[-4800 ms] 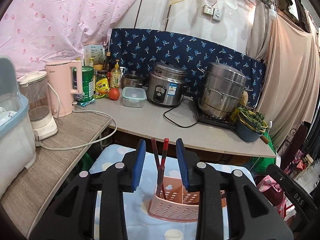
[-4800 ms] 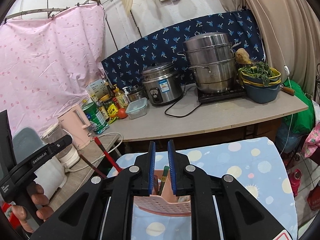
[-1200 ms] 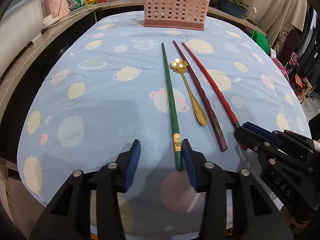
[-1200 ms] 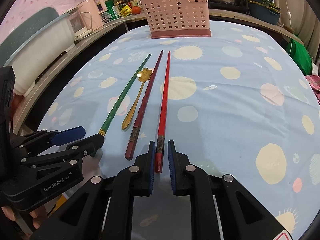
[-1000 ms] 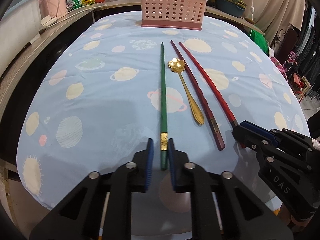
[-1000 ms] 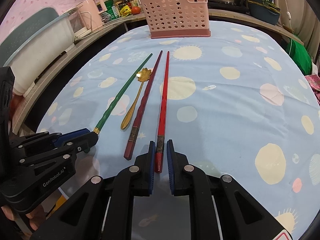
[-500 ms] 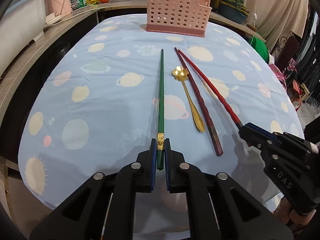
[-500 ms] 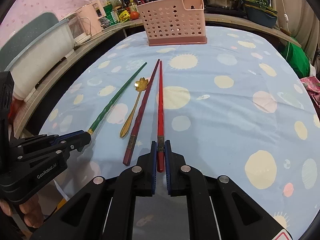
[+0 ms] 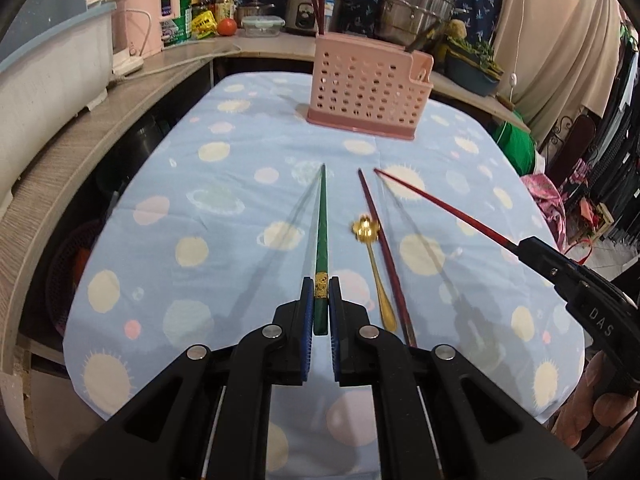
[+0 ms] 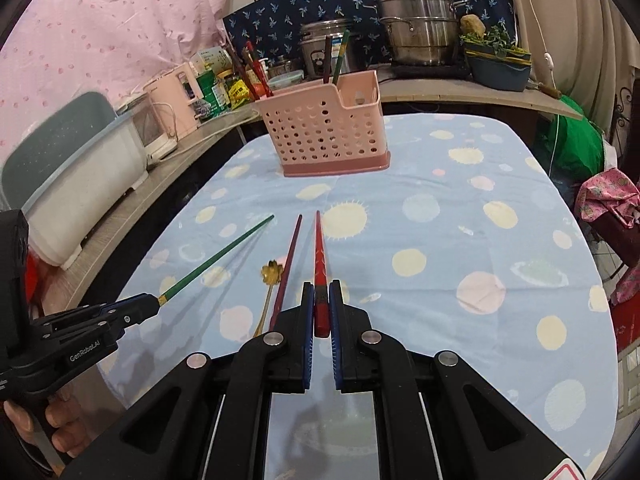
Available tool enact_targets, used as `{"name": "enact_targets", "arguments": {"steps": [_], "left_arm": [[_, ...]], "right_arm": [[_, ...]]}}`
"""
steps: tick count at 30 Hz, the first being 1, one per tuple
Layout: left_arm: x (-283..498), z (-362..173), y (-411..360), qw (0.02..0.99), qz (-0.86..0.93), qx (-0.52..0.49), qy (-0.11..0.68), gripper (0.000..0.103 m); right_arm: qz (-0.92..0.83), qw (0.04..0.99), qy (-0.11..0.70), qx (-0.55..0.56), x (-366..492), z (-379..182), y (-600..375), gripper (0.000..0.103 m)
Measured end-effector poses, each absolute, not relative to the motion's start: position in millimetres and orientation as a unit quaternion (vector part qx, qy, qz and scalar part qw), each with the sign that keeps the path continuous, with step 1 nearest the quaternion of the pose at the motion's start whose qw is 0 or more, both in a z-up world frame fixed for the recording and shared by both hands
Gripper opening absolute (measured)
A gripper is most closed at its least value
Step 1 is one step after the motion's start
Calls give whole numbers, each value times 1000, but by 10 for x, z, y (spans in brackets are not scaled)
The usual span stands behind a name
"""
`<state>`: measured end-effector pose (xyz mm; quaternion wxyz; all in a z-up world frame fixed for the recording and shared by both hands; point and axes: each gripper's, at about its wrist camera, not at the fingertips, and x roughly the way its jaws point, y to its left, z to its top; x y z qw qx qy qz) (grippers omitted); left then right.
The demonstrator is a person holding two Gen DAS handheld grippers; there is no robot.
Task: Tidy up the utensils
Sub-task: 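Lift and carry the green and red chopsticks over the basket with both tools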
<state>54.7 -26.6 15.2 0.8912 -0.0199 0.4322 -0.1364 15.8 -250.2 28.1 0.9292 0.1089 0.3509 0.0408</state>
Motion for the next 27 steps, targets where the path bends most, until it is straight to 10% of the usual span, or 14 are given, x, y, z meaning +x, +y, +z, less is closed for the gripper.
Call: {"name": "enact_targets", "arguments": {"steps": [27], "left_arm": [[1400,1149,-314,936,-99,-30,337,7]], "right_arm": [[43,960,245,128,851,1278,-2871,8]]}}
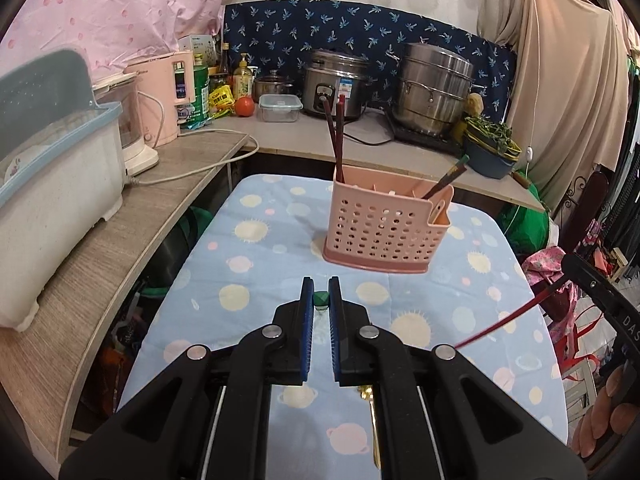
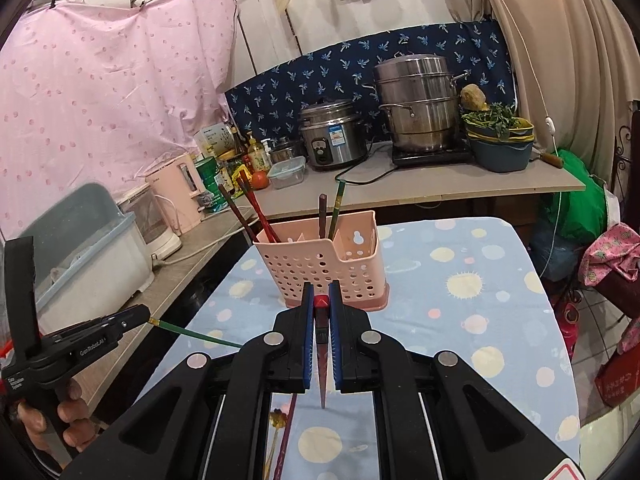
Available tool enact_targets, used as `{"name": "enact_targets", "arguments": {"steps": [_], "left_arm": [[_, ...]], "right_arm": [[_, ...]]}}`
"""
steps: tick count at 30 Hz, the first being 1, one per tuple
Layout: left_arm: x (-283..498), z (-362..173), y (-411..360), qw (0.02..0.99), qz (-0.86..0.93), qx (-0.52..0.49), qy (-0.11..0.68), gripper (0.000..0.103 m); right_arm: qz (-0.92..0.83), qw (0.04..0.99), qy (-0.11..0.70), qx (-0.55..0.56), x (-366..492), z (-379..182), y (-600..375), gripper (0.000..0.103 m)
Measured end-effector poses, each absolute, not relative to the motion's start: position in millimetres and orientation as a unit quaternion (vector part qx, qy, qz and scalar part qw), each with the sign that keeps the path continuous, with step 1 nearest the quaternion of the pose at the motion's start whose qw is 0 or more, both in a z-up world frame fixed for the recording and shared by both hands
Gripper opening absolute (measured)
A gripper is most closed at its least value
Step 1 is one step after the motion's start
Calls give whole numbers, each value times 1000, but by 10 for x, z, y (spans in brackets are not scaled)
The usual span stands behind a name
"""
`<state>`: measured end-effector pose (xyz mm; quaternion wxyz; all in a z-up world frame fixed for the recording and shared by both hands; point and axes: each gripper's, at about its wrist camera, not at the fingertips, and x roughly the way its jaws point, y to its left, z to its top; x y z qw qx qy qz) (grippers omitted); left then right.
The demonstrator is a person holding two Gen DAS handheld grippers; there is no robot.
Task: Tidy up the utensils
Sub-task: 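Lift and carry the green and red chopsticks over the basket with both tools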
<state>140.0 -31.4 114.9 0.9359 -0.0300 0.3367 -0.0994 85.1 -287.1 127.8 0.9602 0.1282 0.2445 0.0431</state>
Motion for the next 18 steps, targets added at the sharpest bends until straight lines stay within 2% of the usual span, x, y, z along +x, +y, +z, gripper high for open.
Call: {"name": "enact_targets", "arguments": {"steps": [8,18], "left_arm": [[1597,1424,-361,941,-108,-36,318,7],[1930,2074,-468,958,-119,-47,256,7]], "right_arm": [[62,962,223,145,1050,1511,-2922,8],[70,971,167,154,1434,2033,-2979,8]]}}
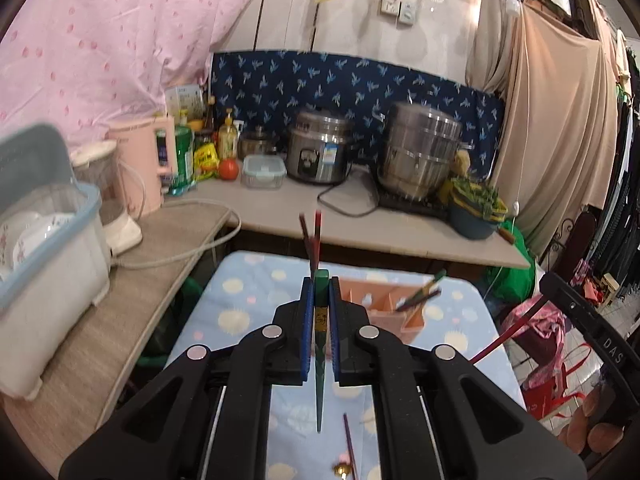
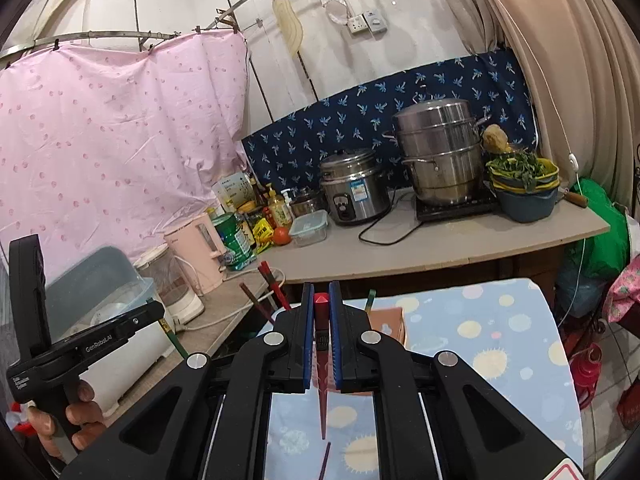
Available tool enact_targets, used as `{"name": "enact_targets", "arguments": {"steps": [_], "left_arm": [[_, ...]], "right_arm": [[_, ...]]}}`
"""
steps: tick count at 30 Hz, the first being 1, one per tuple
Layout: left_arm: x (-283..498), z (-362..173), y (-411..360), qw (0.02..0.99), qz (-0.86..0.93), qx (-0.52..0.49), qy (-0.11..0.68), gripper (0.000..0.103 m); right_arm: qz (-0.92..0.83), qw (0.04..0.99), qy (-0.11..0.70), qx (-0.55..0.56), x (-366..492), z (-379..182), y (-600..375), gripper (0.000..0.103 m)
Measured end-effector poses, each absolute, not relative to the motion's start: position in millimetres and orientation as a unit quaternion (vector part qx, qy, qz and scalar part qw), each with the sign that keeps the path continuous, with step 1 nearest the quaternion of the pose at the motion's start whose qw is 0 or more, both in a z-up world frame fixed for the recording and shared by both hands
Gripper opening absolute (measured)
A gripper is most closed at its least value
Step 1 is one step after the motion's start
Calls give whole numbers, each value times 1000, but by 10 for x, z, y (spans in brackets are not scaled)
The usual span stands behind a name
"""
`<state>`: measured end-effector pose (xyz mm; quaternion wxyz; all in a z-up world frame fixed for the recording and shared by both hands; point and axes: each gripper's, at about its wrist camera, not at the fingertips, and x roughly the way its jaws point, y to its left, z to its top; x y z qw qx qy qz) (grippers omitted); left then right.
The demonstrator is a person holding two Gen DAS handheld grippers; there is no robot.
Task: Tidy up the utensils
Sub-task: 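Lift and carry the green and red chopsticks over the basket with both tools, then open the left tool to drop the green chopstick while the right tool releases the red one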
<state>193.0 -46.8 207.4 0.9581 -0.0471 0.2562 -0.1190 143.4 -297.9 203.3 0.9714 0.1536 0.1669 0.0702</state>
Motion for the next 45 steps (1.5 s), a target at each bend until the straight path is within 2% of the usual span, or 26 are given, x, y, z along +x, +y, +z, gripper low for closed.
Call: {"name": "enact_targets", "arguments": {"steps": [8,14,24,39,42,45], "left_arm": [[2321,2619,-573,967,-133,-67,204,7],[2629,2750,-696,976,-124,-67,166,7],[3149,2390,-891,973,-112,-57,192,7],[3385,1791,-945,961,-114,-55,247,7],[3368,1777,-936,961,-113,-55,248,8],[3355,1777,-911,961,-108,-56,249,18]], "right_arm": [[66,977,124,161,1857,2431,-3077,8],[51,978,116,168,2231,2472,-3189,8],[41,974,159,157,2723,2111,-3195,8],[37,965,213,147,2932,1651,-3149,10],[38,965,213,145,2913,1648,-3149,11],[38,966,211,143,2860,1657,-3146,11]]}}
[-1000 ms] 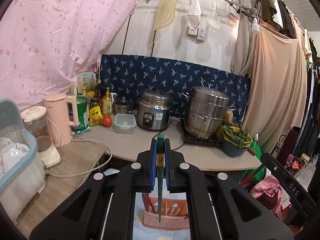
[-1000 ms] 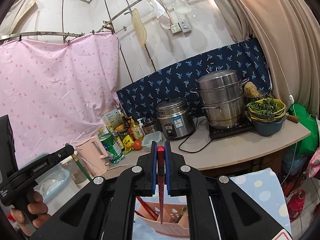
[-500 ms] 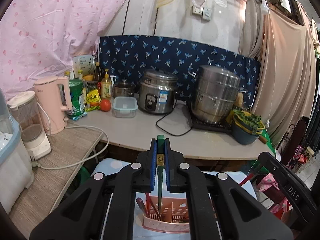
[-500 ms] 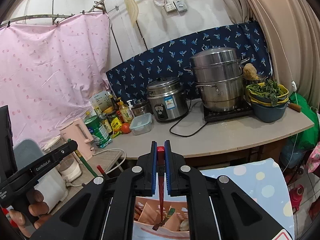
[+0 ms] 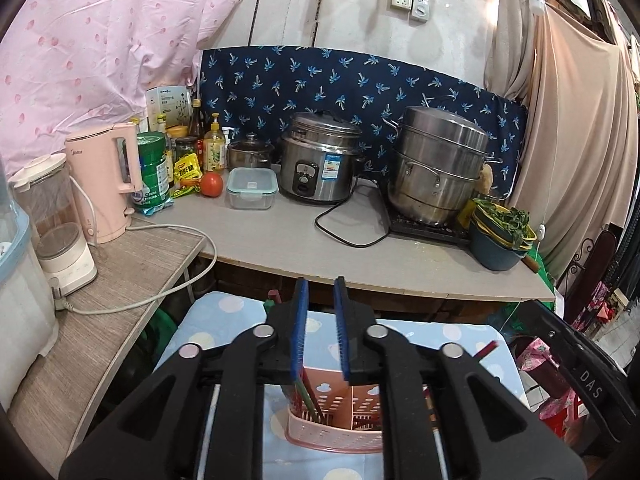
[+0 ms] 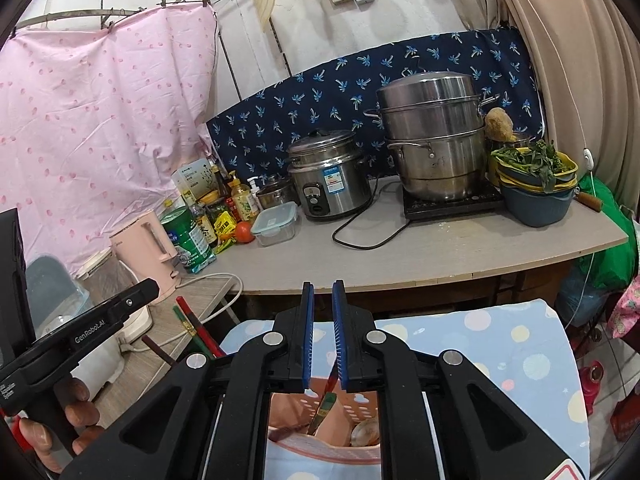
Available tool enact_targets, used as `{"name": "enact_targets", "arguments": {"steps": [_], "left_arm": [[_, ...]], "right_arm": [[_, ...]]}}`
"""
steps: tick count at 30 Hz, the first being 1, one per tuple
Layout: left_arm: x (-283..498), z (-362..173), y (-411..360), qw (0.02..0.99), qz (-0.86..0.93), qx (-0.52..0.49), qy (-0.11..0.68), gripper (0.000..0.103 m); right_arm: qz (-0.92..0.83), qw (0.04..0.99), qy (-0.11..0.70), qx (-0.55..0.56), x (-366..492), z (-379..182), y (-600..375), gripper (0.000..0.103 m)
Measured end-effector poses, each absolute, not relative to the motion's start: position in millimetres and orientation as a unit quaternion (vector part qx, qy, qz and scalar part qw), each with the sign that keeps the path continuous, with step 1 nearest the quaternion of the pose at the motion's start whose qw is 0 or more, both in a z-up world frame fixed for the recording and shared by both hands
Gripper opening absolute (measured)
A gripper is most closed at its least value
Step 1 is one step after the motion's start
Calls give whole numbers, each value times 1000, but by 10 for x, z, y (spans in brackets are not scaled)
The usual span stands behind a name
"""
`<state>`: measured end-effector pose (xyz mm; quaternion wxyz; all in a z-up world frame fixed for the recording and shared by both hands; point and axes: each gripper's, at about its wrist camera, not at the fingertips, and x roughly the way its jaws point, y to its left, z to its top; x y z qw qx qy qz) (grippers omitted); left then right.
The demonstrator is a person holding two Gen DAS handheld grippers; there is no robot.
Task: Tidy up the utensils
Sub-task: 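Open the left tool to drop the green chopstick while the right tool releases the red one, then move both tools back down to the last dark red chopstick and gold spoon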
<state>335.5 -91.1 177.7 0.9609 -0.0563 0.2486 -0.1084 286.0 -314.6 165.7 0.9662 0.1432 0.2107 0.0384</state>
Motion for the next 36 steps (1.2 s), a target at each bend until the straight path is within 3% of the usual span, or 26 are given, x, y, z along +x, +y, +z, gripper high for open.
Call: {"name": "enact_targets", "arguments": {"steps": [2,15,36], "left_arm": [[3323,1779,-904,962,-106,-56,247,25],[2848,1754,-793,962,-102,-37,249,27],[1548,492,-457,926,-88,-1,366,33]], "right_arm": [[39,967,209,143,2816,1667,-3152,11],[53,966,217,127,2242,1618,-3009,16],[66,928,352,104,743,291,-2487,16]]}}
